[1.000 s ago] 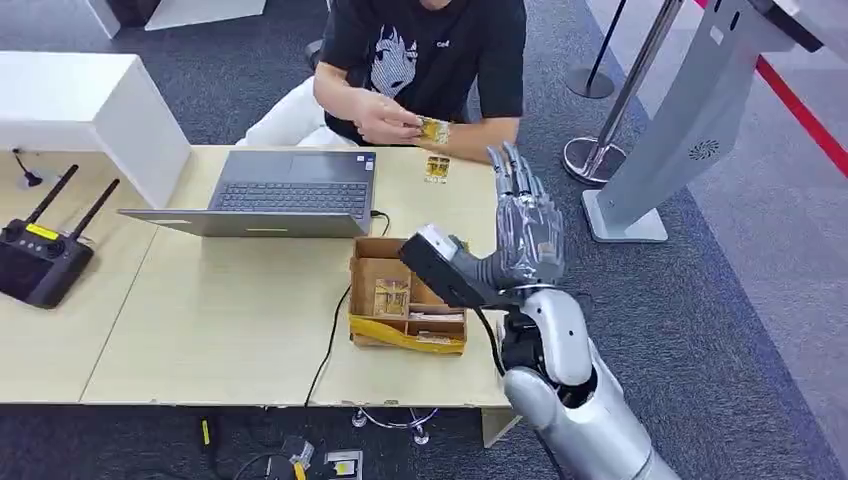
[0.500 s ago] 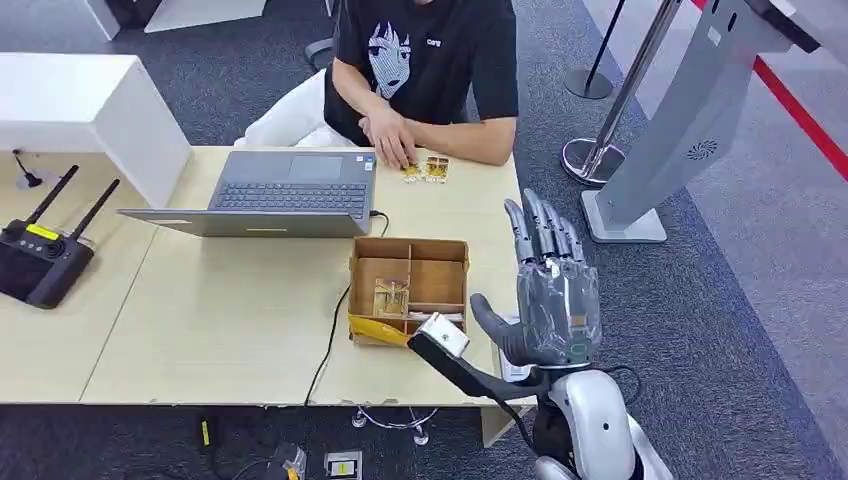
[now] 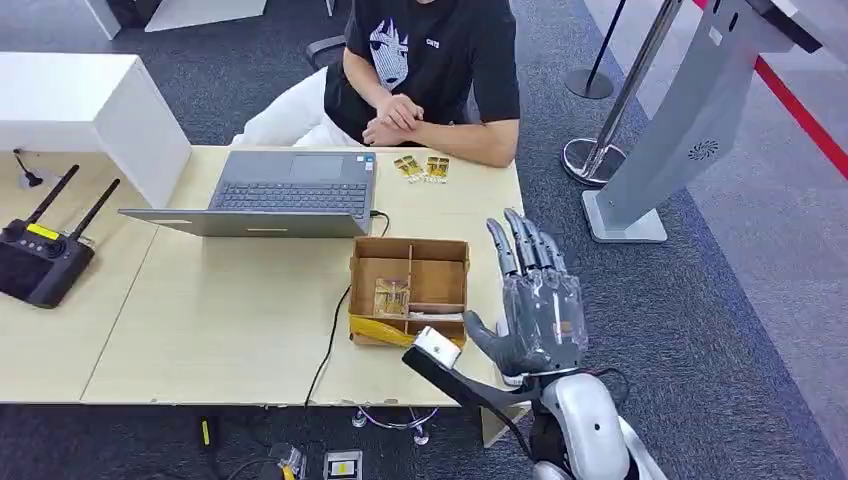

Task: Pass the card to the sensor for recognition and then transmit it.

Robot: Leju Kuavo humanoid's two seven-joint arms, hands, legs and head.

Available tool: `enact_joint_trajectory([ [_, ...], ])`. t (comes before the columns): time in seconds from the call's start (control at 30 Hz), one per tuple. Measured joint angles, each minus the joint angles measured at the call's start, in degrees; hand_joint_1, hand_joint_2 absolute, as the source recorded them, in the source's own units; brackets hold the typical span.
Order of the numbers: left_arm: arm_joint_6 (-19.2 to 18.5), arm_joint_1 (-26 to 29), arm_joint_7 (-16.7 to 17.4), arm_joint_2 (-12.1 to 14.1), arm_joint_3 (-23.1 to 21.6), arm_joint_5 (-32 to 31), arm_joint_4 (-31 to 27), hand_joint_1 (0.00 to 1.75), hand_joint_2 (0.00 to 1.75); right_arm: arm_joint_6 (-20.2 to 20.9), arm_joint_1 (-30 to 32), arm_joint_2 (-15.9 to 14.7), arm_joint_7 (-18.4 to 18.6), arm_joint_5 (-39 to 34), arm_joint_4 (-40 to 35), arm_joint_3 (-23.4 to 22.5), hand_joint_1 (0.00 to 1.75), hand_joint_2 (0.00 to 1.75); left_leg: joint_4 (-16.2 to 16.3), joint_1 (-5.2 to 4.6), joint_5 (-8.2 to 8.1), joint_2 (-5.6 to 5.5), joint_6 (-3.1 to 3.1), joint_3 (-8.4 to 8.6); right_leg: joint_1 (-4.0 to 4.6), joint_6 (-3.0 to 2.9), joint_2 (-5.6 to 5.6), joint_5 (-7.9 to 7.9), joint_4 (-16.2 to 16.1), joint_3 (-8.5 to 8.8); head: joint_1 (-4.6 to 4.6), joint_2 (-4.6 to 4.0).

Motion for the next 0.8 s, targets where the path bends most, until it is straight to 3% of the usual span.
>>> enact_joint_trajectory([
  [0.47, 1.4, 1.3, -0.76, 0.17, 0.74, 1.97, -0.04, 0.0, 1.75, -2.45, -3.95, 2.73, -1.62, -2.4, 13.46, 2.64, 0.0, 1.75, -0.01, 0.01, 0.0, -0.02, 0.0, 0.0, 0.01, 0.0, 0.0, 0.0, 0.01, -0.01, -0.02, 0.0],
  [0.8, 1.84, 1.43, -0.92, 0.28, 0.74, 2.51, -0.02, 0.0, 1.75, -3.13, -4.39, 3.15, -1.03, -3.28, 17.53, 3.41, 0.0, 1.75, -0.01, 0.0, 0.0, -0.04, 0.0, 0.0, 0.01, 0.0, -0.01, 0.0, 0.0, -0.01, -0.02, 0.0],
])
